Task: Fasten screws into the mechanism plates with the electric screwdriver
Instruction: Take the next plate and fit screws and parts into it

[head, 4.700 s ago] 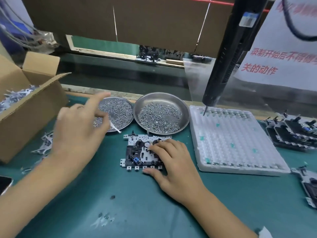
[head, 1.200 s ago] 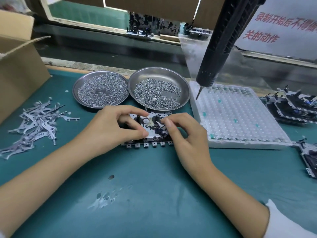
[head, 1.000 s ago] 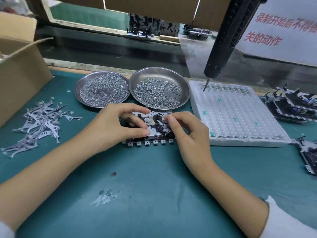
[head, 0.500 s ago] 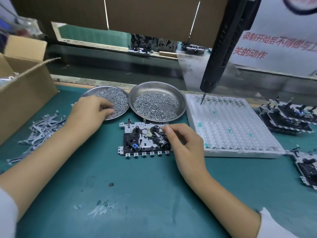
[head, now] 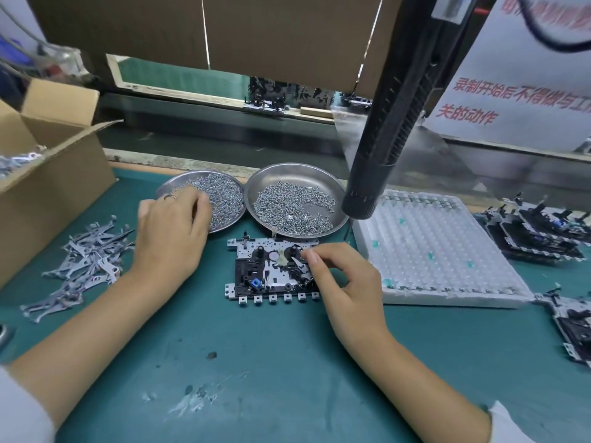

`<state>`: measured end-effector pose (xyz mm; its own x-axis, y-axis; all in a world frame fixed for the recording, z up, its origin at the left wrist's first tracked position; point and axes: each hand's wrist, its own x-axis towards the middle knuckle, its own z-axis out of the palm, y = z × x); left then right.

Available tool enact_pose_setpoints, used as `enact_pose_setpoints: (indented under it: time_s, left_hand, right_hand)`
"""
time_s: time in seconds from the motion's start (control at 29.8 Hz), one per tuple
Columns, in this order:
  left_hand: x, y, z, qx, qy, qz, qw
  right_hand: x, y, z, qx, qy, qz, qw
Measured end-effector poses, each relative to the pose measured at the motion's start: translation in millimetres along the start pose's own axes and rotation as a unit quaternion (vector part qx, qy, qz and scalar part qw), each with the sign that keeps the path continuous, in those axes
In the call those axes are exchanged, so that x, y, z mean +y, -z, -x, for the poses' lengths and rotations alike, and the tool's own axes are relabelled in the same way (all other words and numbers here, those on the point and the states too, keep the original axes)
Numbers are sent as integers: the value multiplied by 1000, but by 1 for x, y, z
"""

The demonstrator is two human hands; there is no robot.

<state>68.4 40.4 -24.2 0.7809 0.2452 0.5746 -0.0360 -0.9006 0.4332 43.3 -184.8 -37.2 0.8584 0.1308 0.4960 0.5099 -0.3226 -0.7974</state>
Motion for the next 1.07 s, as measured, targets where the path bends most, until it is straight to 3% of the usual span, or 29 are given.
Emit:
enact_pose_setpoints:
  time_s: [0.17, 0.37, 0.57, 1.07]
  left_hand:
    - [15, -2, 16, 12, -50, 90, 995]
    - [26, -4, 21, 51, -82, 178, 979]
    - [28, -2, 21, 66, -82, 224, 969]
    - [44, 4, 31, 36, -5, 304, 952]
  right_hand:
    - [-9, -6, -5, -51, 86, 97, 990]
    - [-14, -11, -58, -107, -9, 231, 967]
    - [0, -11, -94, -188, -98, 411, 887]
    - [8, -9, -90, -103, -29, 340, 934]
